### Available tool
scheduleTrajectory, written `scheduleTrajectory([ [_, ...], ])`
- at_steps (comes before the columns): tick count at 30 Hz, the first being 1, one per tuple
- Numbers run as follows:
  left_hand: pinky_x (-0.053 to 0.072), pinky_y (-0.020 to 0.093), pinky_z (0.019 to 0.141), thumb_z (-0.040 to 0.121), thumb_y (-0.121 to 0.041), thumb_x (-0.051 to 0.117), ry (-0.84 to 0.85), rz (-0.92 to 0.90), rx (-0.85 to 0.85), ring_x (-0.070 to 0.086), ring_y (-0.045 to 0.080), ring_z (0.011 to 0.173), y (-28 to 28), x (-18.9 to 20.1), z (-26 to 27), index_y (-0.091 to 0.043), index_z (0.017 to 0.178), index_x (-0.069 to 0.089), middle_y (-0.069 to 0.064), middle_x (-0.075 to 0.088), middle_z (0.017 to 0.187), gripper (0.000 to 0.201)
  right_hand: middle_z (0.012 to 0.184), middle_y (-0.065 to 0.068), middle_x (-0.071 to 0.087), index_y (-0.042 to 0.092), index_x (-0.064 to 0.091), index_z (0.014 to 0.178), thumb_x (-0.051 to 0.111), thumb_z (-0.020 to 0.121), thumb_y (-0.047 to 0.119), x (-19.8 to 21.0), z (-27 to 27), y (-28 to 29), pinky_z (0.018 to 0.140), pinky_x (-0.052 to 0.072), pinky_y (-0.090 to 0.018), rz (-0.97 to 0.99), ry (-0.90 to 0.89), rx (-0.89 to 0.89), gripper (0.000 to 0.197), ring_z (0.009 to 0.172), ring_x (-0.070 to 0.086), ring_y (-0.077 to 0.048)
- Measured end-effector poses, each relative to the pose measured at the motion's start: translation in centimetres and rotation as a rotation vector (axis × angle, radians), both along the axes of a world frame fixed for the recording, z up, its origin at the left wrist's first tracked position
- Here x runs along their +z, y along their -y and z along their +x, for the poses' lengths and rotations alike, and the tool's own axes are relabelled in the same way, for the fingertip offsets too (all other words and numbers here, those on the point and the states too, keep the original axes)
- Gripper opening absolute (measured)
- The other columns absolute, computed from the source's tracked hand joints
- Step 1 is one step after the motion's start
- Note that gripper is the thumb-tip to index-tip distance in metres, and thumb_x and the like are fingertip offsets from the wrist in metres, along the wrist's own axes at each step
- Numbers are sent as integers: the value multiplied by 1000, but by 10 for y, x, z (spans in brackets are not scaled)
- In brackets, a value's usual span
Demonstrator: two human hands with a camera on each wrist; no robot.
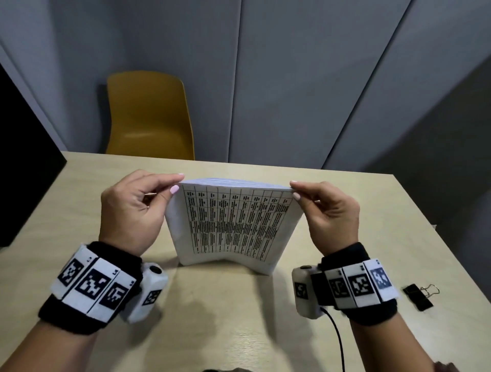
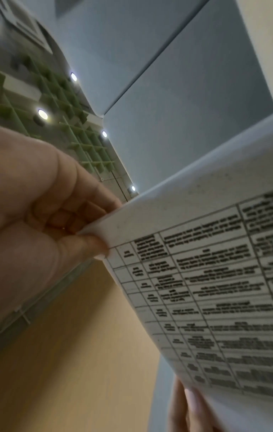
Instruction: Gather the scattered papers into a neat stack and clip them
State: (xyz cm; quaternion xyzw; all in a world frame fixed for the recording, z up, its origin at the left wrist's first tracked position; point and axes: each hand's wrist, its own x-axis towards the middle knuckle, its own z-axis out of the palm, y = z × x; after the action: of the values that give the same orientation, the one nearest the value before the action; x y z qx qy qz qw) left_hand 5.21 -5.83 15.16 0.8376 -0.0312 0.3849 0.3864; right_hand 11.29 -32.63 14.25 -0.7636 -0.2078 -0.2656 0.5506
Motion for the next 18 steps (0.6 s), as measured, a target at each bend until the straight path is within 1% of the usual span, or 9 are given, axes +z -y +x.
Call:
scheduleTrajectory([
  [3, 36, 1, 73, 85, -3, 55, 23, 125, 31, 48, 1, 73, 5, -5, 2, -9, 114, 66, -9, 54, 83, 32, 79, 18, 68, 39, 67, 97, 63, 80, 6, -3, 1, -4, 69, 48, -13, 110, -51, 26, 37, 74, 62, 1],
  [4, 34, -1, 74, 85, 2, 50, 16, 187, 29, 43, 4, 74, 8, -8, 3, -9, 121, 61, -5, 48, 87, 40, 83, 14, 66, 37, 64, 107, 60, 82, 4, -4, 0, -4, 70, 48, -13, 71, -28, 28, 42, 77, 61, 1],
  [6, 32, -2, 84, 83, 7, 41, -2, 259, 8, 39, 2, 86, 9, -14, 4, -15, 128, 55, -9, 37, 99, 51, 97, -1, 58, 24, 58, 122, 54, 84, -3, -5, -2, -6, 75, 46, -11, -115, 57, 6, 47, 86, 54, -1],
  [8, 32, 2, 91, 84, 4, 39, -21, 265, 3, 37, 6, 102, 10, -19, 5, -20, 128, 53, -3, 37, 114, 52, 111, -13, 51, 19, 58, 123, 53, 81, -5, -9, -3, -8, 81, 41, -5, -258, 93, -42, 48, 90, 48, -7],
  [10, 35, 8, 86, 87, 1, 39, -44, 255, 7, 36, 8, 103, 10, -21, 5, -20, 128, 53, 14, 42, 121, 48, 117, -17, 50, 20, 60, 121, 52, 79, -4, -11, -4, -12, 83, 37, 0, -274, 78, -73, 49, 90, 47, -9],
  [12, 39, 11, 83, 86, 7, 44, -77, 256, -22, 38, 6, 97, 11, -20, 4, -22, 130, 51, 22, 43, 125, 53, 116, -16, 52, 19, 61, 121, 52, 78, -4, -11, -5, -14, 85, 34, 2, -272, 83, -80, 50, 92, 46, -4],
  [13, 42, 14, 82, 87, 7, 45, -104, 256, -45, 41, 5, 96, 12, -20, 3, -24, 133, 48, 21, 41, 128, 56, 116, -15, 52, 18, 60, 122, 53, 79, -4, -11, -5, -14, 86, 33, 3, -281, 88, -79, 49, 93, 45, -2],
  [15, 45, 17, 77, 91, -8, 42, -155, 249, -87, 47, 8, 92, 14, -20, 1, -30, 138, 39, 17, 39, 130, 52, 116, -14, 51, 17, 59, 125, 55, 81, -1, -11, -6, -14, 88, 33, 2, -293, 96, -78, 47, 94, 44, -1],
  [18, 38, 8, 71, 89, -33, 32, -225, 216, -119, 49, 4, 86, 14, -17, -2, -32, 136, 38, 5, 41, 121, 47, 112, -11, 55, 15, 60, 123, 52, 82, 0, -11, -6, -13, 87, 43, -10, -266, 97, -49, 44, 95, 51, -7],
])
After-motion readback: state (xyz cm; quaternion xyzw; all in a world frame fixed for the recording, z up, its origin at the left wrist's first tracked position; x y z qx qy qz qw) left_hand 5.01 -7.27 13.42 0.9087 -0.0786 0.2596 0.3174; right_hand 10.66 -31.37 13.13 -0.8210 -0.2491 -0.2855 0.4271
